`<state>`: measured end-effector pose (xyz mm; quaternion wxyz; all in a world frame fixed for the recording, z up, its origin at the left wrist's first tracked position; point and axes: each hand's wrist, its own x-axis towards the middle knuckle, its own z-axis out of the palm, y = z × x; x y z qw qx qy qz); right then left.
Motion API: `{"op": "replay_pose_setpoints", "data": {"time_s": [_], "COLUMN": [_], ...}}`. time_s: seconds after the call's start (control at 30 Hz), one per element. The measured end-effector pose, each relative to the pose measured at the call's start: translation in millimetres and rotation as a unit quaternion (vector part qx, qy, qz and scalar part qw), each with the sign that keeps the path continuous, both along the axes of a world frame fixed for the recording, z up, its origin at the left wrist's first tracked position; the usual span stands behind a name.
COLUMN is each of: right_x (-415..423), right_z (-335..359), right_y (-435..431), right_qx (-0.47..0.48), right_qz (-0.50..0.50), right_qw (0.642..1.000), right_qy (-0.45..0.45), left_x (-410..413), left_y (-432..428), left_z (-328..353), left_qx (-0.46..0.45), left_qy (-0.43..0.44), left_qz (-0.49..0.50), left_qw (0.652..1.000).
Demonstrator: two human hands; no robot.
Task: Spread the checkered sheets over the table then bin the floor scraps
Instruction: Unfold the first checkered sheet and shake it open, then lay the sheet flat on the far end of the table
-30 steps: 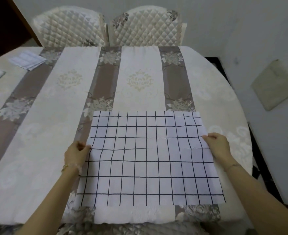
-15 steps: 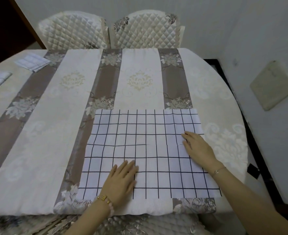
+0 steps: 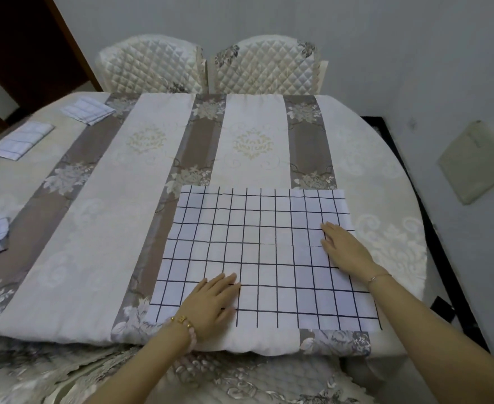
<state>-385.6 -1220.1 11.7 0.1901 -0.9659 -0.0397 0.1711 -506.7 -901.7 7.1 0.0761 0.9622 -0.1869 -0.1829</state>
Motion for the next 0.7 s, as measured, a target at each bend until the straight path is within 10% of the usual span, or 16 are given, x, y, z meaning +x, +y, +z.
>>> {"op": "replay_pose_setpoints", "data": {"time_s": [0.23, 0.6, 0.7], "right_x": [-42, -154, -202], "right_z": [25, 69, 99], "right_y": [12, 176, 236], "right_qx": [0.225, 0.358, 0.357], "right_qz": [-0.109, 0.13, 0.235], "right_qw": [0.968, 0.903, 0.877], "right_qy": [-0.03, 0.198, 0.221], "left_x": [-36, -296, -377], "left_y": [6, 2, -18], "left_z": [57, 77, 20], "left_qx": [-0.254, -0.432, -0.464], "left_qy": [-0.105, -0.303, -0.253], "left_qz": [0.274, 0.671, 0.776], "left_qw": [0.922, 0.52, 0.345]}}
